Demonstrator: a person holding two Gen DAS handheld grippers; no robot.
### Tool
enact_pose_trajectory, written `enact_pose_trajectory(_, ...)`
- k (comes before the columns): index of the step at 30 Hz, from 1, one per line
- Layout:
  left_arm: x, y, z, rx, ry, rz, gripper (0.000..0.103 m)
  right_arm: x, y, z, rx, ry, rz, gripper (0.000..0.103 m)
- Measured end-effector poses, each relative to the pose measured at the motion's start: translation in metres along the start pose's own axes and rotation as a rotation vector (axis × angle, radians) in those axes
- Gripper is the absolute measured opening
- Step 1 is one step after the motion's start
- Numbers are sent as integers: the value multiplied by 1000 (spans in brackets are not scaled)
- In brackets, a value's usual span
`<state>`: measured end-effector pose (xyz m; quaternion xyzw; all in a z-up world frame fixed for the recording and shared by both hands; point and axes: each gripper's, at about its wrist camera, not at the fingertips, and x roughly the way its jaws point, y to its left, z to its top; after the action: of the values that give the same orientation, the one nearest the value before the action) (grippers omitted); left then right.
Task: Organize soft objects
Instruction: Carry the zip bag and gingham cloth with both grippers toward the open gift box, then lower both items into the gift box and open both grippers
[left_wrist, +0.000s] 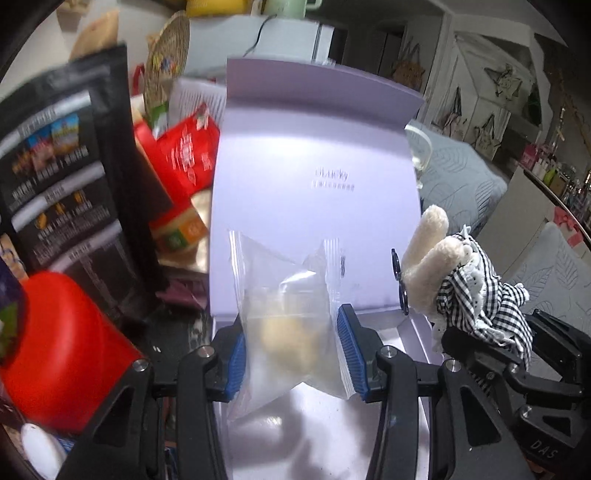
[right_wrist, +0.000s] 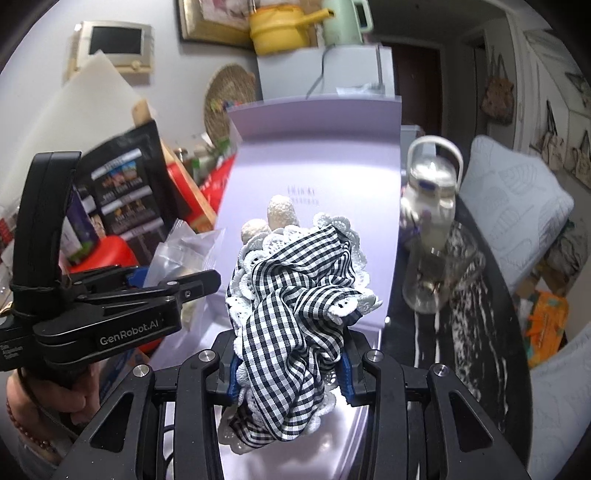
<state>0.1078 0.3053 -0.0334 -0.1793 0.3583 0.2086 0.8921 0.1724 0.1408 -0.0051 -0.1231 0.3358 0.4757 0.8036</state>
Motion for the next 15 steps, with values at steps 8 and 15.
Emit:
enact_pose_trajectory(8,22,-4,-8,14,116,29,45,24,-9,-7,35,108,3,39)
enact_pose_trajectory(15,42,-3,-15,16,211,54,45,37,-15,-12,71,173,34,39)
